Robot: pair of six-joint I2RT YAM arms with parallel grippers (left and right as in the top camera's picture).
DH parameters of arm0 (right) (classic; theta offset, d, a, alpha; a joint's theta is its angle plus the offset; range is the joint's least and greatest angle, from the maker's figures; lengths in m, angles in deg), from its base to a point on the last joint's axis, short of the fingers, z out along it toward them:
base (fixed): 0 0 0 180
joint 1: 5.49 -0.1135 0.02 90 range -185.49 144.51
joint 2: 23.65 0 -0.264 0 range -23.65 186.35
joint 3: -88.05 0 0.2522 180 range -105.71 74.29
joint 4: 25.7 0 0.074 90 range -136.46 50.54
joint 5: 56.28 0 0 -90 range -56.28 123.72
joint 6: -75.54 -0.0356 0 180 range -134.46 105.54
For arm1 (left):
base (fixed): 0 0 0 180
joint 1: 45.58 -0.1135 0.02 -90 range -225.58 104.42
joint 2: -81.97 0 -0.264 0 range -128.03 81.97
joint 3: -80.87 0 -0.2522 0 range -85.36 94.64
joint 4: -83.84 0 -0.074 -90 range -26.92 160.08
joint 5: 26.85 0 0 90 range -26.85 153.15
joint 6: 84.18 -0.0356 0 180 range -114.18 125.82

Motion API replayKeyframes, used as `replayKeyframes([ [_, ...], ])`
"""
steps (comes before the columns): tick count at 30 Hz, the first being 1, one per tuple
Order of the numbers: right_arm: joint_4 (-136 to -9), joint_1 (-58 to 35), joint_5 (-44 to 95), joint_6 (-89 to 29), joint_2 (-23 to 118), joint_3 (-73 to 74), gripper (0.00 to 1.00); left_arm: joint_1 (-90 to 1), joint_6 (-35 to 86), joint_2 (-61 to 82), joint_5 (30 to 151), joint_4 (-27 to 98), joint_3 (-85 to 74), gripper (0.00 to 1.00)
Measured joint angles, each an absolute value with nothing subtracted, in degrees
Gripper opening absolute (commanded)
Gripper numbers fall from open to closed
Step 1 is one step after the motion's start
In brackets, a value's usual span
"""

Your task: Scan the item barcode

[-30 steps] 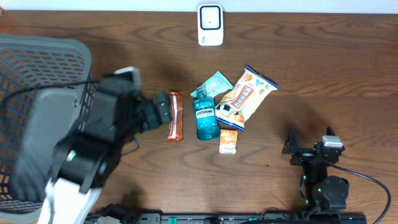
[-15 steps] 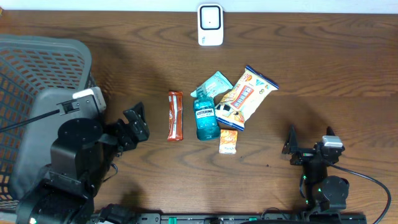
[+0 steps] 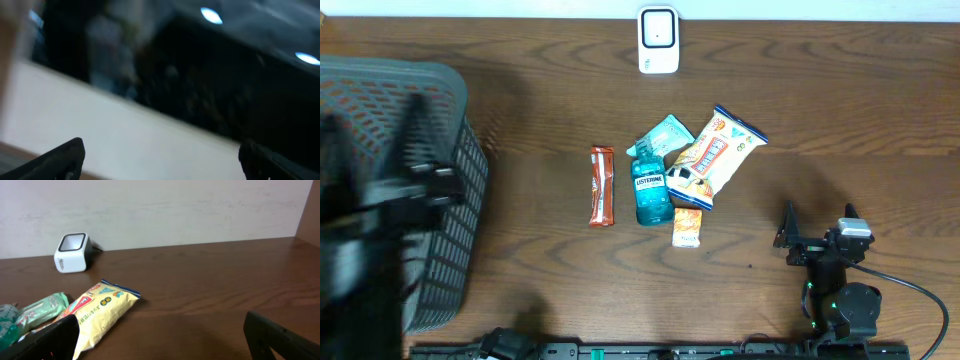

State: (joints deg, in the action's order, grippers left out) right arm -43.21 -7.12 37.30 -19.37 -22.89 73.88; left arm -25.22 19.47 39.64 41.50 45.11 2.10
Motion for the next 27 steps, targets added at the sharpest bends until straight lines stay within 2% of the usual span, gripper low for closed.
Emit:
replayKeyframes([
  [5,-43.21,-7.12,37.3,-19.37,-22.89,73.88,0.99,-25.22,8.3,39.86,30.45,49.13,3.39,0.98],
  [10,-43.21,-7.12,37.3,-19.37,-22.89,73.88,0.99,-25.22,1.76,40.73,26.53,49.46,2.99,0.98],
  [27,-43.21,-7.12,37.3,-19.37,-22.89,73.88,0.99,-25.22,-0.71,63.55,25.29,51.58,-8.11,0.98],
])
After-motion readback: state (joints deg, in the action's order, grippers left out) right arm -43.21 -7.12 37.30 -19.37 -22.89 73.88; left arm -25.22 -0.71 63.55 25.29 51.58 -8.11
